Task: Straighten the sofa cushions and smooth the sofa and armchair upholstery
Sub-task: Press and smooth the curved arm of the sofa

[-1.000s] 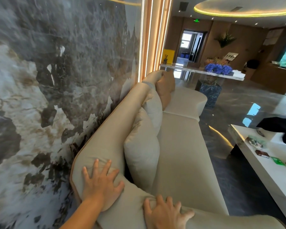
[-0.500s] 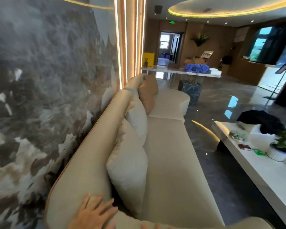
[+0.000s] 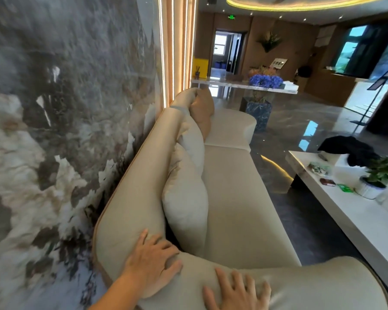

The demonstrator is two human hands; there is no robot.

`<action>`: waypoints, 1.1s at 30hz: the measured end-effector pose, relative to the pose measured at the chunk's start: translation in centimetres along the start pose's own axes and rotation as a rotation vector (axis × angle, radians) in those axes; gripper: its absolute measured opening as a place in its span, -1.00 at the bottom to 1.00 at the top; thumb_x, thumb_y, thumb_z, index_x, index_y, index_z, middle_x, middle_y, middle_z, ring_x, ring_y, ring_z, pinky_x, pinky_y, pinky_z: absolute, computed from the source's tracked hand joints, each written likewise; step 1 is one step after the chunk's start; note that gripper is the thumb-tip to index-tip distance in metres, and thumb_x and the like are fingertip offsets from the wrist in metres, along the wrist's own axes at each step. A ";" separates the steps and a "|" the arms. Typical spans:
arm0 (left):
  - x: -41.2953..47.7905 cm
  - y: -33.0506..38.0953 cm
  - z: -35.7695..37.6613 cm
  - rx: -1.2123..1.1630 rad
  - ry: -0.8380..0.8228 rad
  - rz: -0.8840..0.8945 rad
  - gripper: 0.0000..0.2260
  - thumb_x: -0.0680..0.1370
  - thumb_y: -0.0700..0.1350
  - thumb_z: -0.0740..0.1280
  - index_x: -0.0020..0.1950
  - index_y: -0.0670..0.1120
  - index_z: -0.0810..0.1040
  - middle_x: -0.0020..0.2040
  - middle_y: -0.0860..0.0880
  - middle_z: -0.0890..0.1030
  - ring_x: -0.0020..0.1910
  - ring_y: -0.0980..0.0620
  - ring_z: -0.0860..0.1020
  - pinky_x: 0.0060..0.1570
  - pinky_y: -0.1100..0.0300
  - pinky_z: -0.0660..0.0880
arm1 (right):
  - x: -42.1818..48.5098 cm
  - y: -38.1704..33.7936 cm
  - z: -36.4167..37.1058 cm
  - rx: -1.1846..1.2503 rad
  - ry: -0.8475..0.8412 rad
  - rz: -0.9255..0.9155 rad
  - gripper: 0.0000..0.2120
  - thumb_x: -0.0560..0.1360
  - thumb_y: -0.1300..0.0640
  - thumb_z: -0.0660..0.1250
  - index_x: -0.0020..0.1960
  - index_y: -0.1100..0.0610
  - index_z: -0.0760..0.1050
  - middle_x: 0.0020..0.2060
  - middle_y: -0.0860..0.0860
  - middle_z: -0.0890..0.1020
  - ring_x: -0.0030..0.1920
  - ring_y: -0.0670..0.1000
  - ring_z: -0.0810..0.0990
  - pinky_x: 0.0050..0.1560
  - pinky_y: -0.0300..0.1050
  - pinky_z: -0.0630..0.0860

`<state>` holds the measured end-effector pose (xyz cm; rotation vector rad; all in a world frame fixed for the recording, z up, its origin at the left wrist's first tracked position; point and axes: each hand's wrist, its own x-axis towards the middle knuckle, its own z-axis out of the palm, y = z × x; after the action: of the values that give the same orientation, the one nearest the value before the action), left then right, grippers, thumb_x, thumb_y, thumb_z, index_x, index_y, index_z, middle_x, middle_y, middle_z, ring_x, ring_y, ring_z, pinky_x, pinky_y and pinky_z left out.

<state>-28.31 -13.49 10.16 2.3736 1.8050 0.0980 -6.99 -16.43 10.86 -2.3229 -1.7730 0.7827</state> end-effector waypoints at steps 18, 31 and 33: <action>-4.4 -1.0 1.1 -0.066 0.035 0.033 -0.49 0.47 0.36 -0.03 0.30 0.26 0.44 0.30 0.32 0.45 0.43 0.11 0.20 0.47 -0.08 -0.23 | -7.8 0.3 2.5 -0.343 0.351 -0.211 -0.50 0.10 -0.41 0.20 -0.18 -0.16 0.69 -0.36 -0.01 0.58 -0.34 0.19 0.60 -0.04 0.32 0.52; 0.0 -3.6 -0.3 -0.045 -0.015 0.050 -0.50 0.50 0.34 -0.06 0.33 0.26 0.39 0.34 0.28 0.43 0.43 0.08 0.21 0.48 -0.10 -0.16 | -2.7 -3.2 1.9 -0.292 0.234 -0.028 -0.35 0.21 -0.49 0.01 0.13 -0.33 0.60 0.10 -0.04 0.65 0.19 0.11 0.59 0.33 0.37 0.27; 0.5 -3.7 -0.2 -0.042 0.003 0.045 -0.50 0.49 0.34 -0.06 0.33 0.26 0.41 0.34 0.27 0.44 0.41 0.08 0.23 0.49 -0.09 -0.15 | -2.1 -2.9 2.2 -0.274 0.228 -0.090 -0.41 0.21 -0.45 0.11 0.01 -0.21 0.68 -0.06 0.04 0.70 0.02 0.19 0.67 0.20 0.43 0.39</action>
<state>-31.71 -12.03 9.76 2.3870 1.7340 0.1431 -10.86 -17.91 10.80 -2.3560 -1.9670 0.2610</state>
